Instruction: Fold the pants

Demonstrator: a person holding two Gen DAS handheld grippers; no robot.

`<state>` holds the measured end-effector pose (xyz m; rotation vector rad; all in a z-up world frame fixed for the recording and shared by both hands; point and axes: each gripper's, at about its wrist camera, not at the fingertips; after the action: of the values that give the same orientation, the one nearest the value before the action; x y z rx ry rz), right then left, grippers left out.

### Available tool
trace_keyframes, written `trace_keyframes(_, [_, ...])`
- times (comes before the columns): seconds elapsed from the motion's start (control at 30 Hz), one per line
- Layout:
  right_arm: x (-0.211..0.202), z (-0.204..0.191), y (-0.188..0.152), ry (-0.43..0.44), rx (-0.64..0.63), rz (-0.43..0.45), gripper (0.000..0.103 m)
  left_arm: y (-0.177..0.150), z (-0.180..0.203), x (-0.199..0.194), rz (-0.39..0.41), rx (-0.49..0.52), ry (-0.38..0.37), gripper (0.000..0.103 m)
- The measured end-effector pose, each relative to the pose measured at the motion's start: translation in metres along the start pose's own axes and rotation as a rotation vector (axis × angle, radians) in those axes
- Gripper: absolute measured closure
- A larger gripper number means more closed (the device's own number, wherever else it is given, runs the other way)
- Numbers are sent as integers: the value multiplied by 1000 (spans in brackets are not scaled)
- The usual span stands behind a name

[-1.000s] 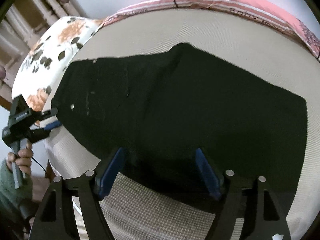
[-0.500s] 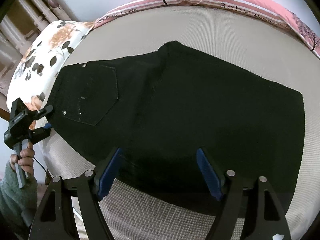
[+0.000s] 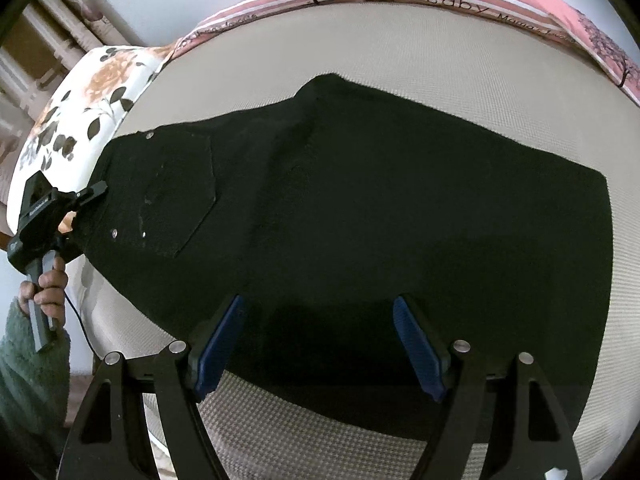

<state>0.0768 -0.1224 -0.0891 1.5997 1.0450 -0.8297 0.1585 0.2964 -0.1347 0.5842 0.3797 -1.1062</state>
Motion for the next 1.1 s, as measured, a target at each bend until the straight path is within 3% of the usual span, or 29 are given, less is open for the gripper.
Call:
trace_keyframes(0.13, [-4, 10, 1, 4, 34, 13, 29, -2, 13, 5, 18, 49, 82, 53])
trace_keyframes(0.27, [-8, 16, 2, -5, 57, 28, 29, -5, 25, 3, 29, 69, 119, 74])
trace_keyframes(0.5, [-21, 18, -1, -74, -2, 74, 29, -11, 69, -7, 62, 113, 180, 84])
trace_keyframes(0.8, [-38, 36, -5, -130, 1, 119, 29, -37, 162, -13, 71, 266, 144, 86])
trace_keyframes(1.1, [-73, 84, -10, -163, 39, 159, 28, -71, 248, 24, 0, 373, 60, 86])
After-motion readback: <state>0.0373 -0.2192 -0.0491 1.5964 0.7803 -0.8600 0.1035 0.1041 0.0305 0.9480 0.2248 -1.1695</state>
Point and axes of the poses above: each gripper's, at about its wrist camera, not at the fingertips, and x roughly the way its jaws point, z to its right, y to its top, and after that the axes turned 2 degrees about x, right-handed
